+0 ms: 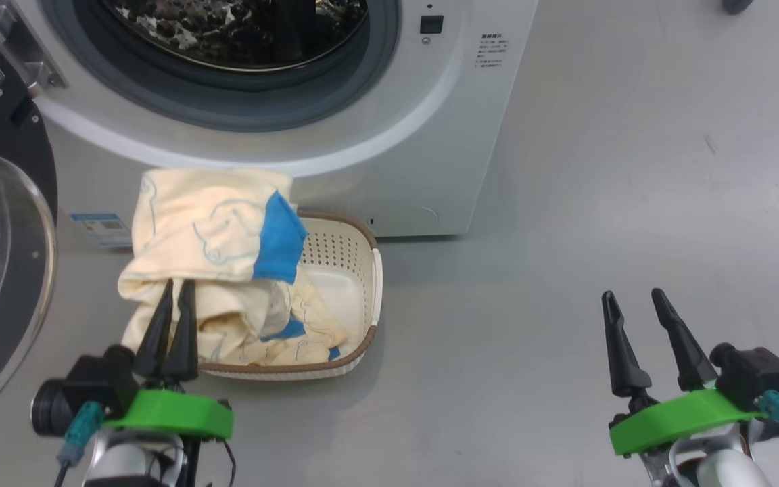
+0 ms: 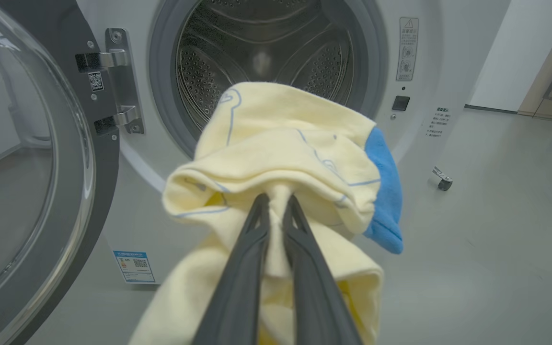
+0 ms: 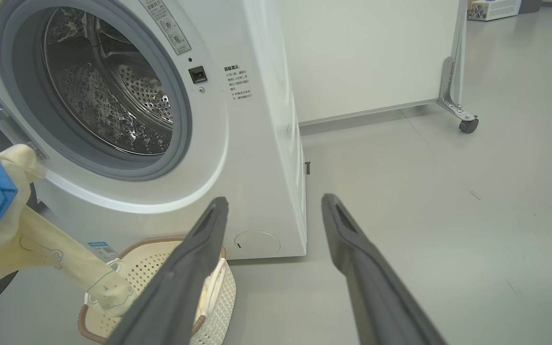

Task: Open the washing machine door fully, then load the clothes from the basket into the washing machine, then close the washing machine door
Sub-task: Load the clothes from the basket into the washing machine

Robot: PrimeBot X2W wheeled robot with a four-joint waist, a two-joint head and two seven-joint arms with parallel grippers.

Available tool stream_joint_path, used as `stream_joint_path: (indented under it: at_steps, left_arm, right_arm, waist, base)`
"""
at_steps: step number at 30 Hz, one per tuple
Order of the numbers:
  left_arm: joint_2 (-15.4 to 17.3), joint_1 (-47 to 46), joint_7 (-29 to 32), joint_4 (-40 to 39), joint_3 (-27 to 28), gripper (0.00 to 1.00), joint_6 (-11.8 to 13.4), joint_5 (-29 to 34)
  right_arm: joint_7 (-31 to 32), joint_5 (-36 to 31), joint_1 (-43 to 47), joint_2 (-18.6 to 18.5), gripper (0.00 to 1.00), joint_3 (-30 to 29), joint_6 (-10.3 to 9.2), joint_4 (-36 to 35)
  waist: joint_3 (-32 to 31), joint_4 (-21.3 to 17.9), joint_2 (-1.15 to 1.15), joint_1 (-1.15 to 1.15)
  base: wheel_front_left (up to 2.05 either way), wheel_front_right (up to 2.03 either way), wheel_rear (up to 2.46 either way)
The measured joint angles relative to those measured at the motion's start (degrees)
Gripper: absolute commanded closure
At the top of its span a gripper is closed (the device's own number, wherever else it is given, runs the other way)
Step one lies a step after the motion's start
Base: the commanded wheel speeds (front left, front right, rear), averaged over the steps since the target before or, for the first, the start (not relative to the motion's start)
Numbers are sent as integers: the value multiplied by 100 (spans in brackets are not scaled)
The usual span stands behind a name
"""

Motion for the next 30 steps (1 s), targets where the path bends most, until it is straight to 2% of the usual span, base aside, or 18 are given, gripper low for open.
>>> stream_joint_path:
  at_steps: [15, 30]
  left_arm:
    - [626, -2456, 504, 779, -134, 100, -5, 181]
    - [886, -4986, 1035, 2207, -327, 100, 2, 555]
  right_arm:
    - [0, 400, -714, -1, 0, 343, 0, -1]
    - [-1, 799, -1359, -2, 0, 898, 0, 2]
  waist:
    - [1006, -373, 0, 2]
    - [2130, -979, 0, 1]
  base:
    - [0, 0, 0]
    - [0, 0, 0]
